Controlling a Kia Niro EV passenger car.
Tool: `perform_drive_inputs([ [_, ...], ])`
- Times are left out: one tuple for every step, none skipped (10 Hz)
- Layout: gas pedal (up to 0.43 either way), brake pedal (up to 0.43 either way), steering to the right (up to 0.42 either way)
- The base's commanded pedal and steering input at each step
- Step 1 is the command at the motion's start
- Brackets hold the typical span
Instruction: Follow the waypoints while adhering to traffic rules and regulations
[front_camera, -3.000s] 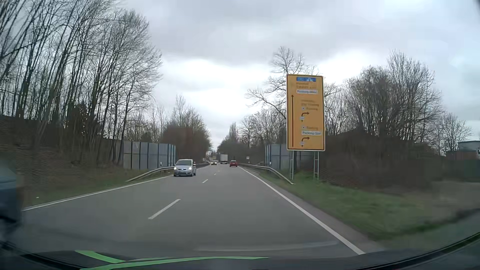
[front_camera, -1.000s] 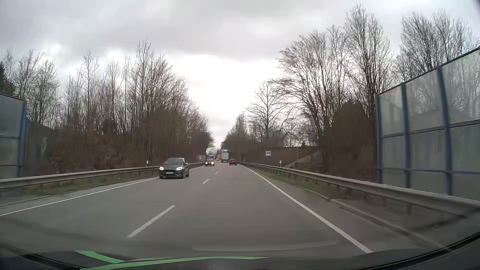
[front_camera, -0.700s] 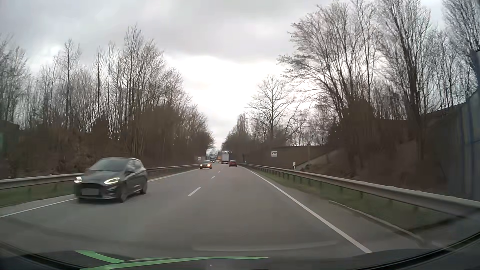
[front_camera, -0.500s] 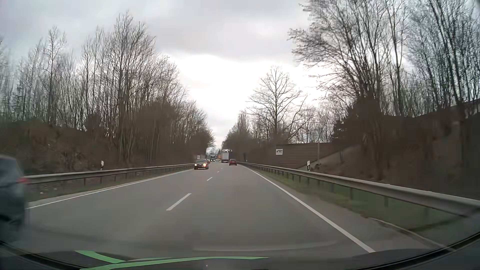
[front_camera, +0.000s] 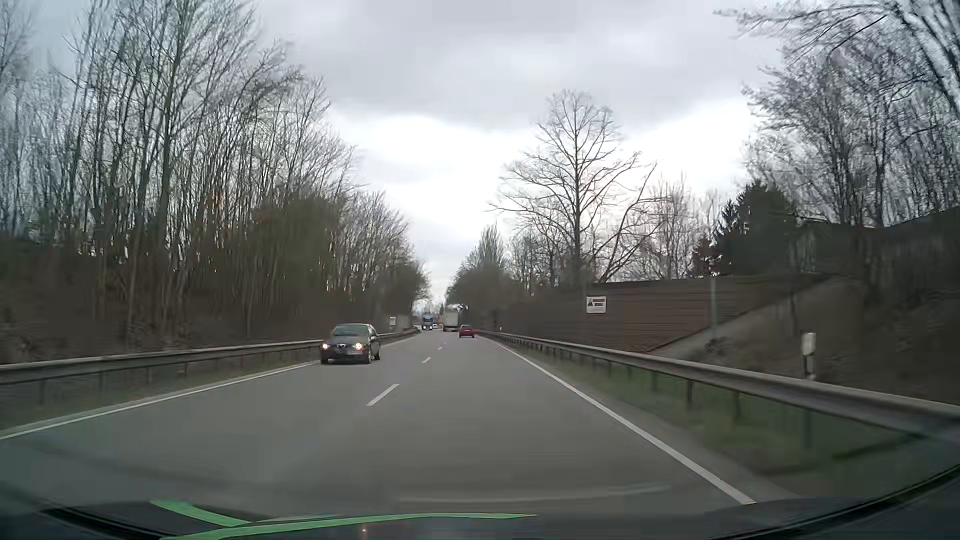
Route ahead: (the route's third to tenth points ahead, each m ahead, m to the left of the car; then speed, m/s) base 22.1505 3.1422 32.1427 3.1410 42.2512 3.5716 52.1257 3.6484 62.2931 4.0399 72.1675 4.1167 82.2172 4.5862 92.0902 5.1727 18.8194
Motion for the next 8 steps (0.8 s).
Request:
perform_drive_inputs([
  [0.15,0.0,-0.003],
  [0.15,0.0,-0.003],
  [0.15,0.0,-0.002],
  [0.15,0.0,-0.003],
  [0.15,0.0,-0.003],
  [0.15,0.0,-0.003],
  [0.15,0.0,-0.002],
  [0.15,0.0,-0.003],
])
